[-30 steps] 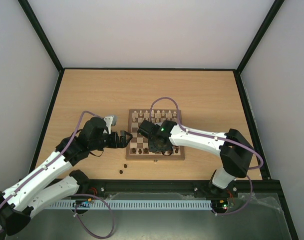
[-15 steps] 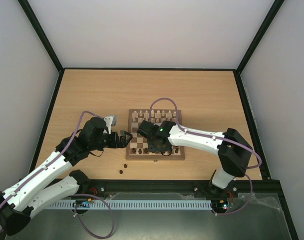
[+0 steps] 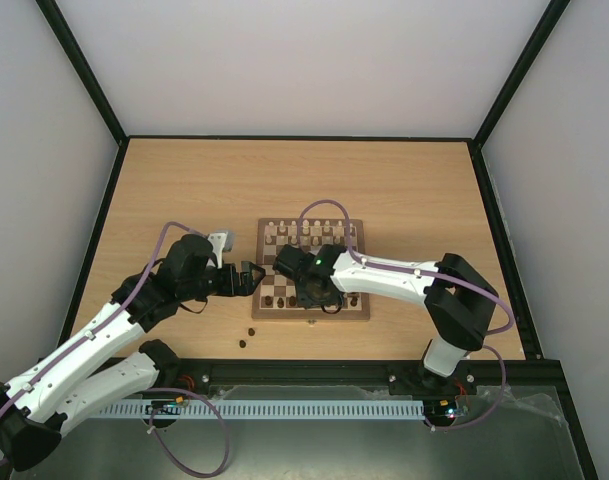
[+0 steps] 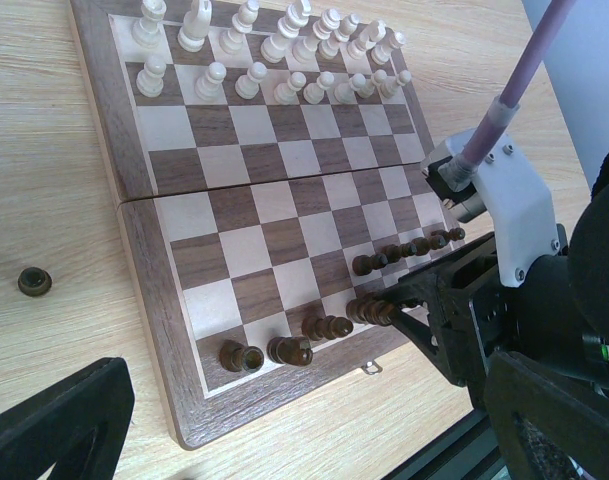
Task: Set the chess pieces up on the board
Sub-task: Adjust the chess piece on the chessboard.
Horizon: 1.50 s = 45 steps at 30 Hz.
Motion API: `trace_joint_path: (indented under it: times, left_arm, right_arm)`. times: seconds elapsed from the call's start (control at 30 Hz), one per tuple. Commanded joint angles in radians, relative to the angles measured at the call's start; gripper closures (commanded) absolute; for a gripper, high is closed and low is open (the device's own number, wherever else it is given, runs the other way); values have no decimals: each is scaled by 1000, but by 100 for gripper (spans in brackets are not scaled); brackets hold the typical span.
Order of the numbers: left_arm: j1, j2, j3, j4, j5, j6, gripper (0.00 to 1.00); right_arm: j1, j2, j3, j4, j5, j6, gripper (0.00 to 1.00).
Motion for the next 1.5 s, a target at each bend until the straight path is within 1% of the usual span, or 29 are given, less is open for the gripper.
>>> trace_joint_path:
  times: [0.0,0.23,1.1,1.47]
  left_arm:
    - [7,-8,-9,8,14,6,1]
    - [7,-9,-8,7,15,6,1]
    - [7,-3,-8,7,13,7,1]
    - [7,2,-9,10,11,8,1]
  right_arm:
    - [1,14,-27,-17,13,2,73]
    - [-3,10,-46,8,3,1,68]
    - [-5,28,-48,41,-18,-17,68]
    - [-4,-35,-36,16,-10,-10,67]
